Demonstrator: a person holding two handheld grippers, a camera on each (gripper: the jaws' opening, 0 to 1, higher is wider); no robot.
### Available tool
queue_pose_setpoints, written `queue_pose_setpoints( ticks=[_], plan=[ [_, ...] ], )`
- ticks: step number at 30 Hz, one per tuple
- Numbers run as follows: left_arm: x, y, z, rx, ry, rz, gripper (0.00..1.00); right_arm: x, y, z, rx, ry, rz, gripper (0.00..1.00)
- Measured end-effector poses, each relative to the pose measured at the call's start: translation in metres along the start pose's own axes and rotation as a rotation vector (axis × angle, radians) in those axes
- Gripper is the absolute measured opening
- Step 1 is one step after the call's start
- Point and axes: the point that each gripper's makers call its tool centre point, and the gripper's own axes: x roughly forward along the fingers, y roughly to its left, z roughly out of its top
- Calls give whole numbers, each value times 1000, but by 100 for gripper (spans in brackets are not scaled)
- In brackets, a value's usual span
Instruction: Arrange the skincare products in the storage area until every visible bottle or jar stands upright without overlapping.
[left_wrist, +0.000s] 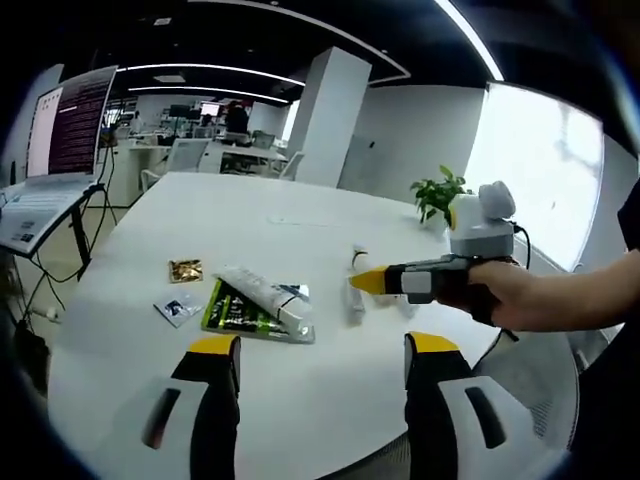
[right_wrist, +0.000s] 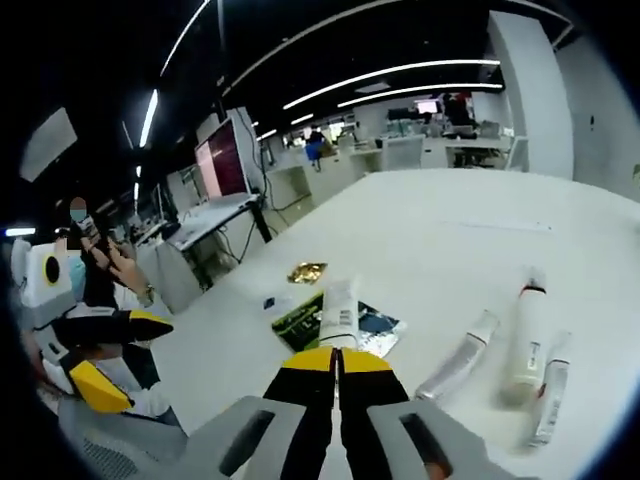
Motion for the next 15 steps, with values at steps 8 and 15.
queue_pose_setpoints(
  ticks=[8,15],
  plan=[
    [-1,1,3,-22,-17,-4,60,14,11,16,0,10,12,14],
    [-2,1,5,-24,-37,-6,60,37,22,29,-30,45,34,31]
  ],
)
